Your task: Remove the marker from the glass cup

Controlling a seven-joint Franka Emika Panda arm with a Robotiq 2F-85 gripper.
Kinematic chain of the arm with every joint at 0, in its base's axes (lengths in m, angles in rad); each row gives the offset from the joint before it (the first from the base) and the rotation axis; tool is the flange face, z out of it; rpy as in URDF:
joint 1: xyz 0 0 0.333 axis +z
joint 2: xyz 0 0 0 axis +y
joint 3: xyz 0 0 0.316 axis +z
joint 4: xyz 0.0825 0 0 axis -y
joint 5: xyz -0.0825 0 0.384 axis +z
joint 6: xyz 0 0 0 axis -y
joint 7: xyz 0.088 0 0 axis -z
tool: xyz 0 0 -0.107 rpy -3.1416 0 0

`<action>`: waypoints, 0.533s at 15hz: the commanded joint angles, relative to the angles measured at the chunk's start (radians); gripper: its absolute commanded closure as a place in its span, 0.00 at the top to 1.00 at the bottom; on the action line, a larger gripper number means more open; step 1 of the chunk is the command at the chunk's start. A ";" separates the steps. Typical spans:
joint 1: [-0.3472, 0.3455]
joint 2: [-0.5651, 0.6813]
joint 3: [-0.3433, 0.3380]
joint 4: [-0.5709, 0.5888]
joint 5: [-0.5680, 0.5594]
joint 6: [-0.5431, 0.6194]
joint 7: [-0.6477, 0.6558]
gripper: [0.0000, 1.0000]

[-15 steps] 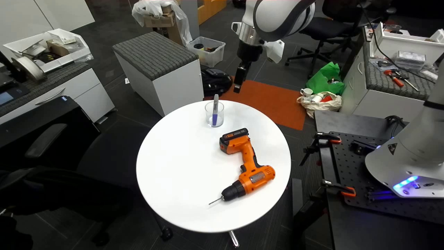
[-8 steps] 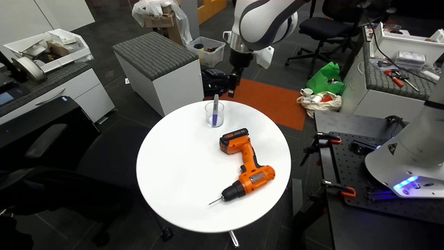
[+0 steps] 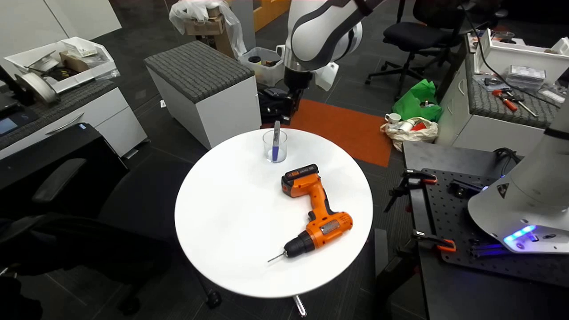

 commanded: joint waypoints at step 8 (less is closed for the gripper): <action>-0.043 0.017 0.038 0.013 -0.009 0.011 0.004 1.00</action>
